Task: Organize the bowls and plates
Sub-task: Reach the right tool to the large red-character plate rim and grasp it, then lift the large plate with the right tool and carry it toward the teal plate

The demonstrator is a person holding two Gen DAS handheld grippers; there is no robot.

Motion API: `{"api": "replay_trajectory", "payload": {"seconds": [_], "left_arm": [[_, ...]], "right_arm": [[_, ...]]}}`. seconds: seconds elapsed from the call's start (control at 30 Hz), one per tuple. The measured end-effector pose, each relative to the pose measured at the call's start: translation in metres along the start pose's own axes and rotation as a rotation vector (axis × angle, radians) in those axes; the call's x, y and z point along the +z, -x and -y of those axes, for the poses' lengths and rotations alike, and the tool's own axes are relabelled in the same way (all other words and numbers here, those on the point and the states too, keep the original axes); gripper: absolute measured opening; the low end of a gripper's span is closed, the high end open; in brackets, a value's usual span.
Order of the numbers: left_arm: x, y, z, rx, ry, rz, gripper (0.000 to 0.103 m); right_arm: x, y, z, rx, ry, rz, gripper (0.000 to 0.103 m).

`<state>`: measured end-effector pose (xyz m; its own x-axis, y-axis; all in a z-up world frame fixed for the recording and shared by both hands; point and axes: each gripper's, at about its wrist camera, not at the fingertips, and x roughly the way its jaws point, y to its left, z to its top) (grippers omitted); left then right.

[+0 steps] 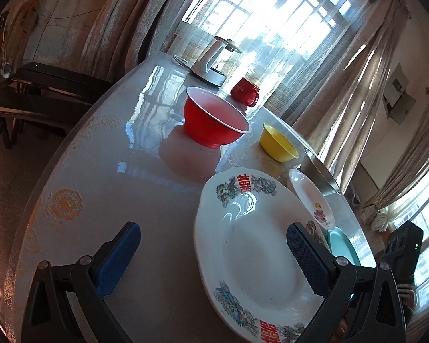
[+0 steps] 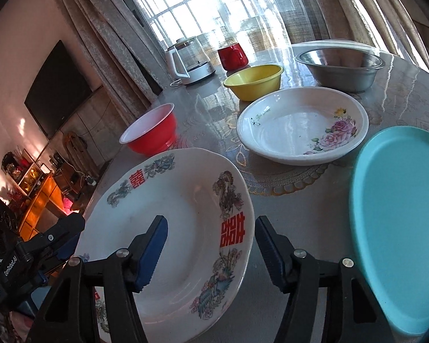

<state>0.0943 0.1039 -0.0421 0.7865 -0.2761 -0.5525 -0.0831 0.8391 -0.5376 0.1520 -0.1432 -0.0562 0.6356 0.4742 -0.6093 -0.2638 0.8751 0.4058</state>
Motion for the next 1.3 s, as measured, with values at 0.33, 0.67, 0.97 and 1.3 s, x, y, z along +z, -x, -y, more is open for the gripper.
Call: {"api": "replay_trajectory", "payload": {"seconds": [0.33, 0.67, 0.97, 1.3], "left_arm": [[0.004, -0.011, 0.0, -0.067, 0.034, -0.026, 0.1], [-0.002, -0.022, 0.011, -0.112, -0.019, -0.117, 0.058], [-0.005, -0.022, 0.016, -0.093, -0.065, -0.137, 0.055], [-0.006, -0.013, 0.019, -0.117, -0.096, -0.108, 0.055]], "right_arm": [[0.0, -0.006, 0.007, 0.093, -0.044, -0.018, 0.046], [-0.001, -0.007, 0.011, 0.123, -0.079, -0.014, 0.039], [-0.001, -0.007, 0.01, 0.122, -0.074, -0.014, 0.039], [-0.003, -0.001, 0.007, 0.145, -0.04, 0.011, 0.038]]}}
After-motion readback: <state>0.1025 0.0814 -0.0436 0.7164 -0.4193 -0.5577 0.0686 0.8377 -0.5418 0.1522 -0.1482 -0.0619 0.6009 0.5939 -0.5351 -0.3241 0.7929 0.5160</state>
